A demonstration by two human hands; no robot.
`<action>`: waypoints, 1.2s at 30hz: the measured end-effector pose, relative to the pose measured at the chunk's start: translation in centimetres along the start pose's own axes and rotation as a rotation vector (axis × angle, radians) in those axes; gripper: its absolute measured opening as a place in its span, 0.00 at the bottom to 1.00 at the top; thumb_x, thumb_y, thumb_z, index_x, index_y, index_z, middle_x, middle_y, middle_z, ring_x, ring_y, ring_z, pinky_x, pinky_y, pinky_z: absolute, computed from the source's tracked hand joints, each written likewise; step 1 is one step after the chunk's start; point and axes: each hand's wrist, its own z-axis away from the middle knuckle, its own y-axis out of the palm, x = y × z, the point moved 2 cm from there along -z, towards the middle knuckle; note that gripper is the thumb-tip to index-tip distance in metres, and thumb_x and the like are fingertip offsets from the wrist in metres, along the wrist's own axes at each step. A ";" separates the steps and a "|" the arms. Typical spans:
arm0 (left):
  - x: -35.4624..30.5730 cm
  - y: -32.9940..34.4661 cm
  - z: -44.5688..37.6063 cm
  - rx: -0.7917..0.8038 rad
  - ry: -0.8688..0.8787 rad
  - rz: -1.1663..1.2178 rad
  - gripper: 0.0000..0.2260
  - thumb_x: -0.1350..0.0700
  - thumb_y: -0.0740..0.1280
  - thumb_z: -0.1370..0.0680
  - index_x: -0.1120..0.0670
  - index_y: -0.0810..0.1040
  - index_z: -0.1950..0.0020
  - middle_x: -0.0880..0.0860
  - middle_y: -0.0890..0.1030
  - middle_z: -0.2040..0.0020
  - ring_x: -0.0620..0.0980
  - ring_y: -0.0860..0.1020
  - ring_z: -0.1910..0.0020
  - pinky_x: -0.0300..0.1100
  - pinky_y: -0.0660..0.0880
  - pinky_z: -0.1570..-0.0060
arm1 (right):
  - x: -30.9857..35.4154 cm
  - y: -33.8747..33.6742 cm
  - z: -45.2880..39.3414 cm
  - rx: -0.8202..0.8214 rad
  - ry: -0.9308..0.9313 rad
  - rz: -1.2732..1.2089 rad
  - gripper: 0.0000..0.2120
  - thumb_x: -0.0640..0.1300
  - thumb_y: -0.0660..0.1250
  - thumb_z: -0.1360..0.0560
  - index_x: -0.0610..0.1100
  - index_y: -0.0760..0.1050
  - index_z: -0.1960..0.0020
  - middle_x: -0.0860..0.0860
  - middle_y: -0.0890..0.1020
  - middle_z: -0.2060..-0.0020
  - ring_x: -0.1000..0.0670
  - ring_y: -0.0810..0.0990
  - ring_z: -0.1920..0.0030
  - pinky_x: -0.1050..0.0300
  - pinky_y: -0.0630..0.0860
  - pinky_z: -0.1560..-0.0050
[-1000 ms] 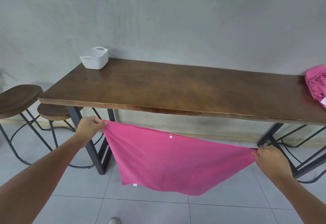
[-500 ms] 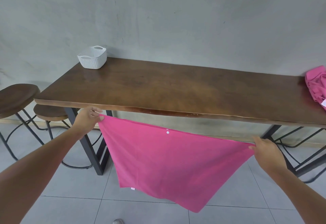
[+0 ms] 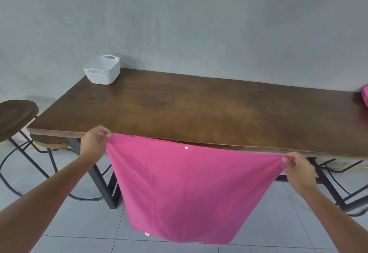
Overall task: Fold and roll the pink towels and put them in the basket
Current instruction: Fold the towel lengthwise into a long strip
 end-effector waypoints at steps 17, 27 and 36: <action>-2.3 8.2 -10.0 -0.138 -0.315 0.238 0.05 0.61 0.63 0.17 0.59 0.78 0.46 0.53 0.78 0.52 0.42 0.79 0.64 0.33 0.73 0.57 | 5.0 7.2 -10.9 -0.203 0.413 -0.017 0.11 0.36 0.60 0.19 0.35 0.80 0.46 0.41 0.81 0.57 0.43 0.79 0.60 0.47 0.79 0.51; -3.7 14.0 -13.9 -0.288 -0.396 0.294 0.04 0.58 0.60 0.16 0.55 0.74 0.47 0.46 0.76 0.62 0.38 0.74 0.66 0.44 0.74 0.47 | 3.3 13.4 -18.2 -0.285 0.478 -0.192 0.11 0.40 0.59 0.18 0.36 0.77 0.44 0.37 0.83 0.54 0.40 0.86 0.59 0.45 0.80 0.48; -4.6 19.4 -19.3 -0.338 -0.359 0.273 0.06 0.59 0.62 0.17 0.59 0.77 0.46 0.61 0.83 0.52 0.45 0.79 0.66 0.20 0.67 0.65 | -0.6 18.8 -26.0 -0.349 0.312 -0.242 0.11 0.55 0.54 0.24 0.52 0.72 0.52 0.47 0.82 0.58 0.36 0.84 0.57 0.38 0.79 0.51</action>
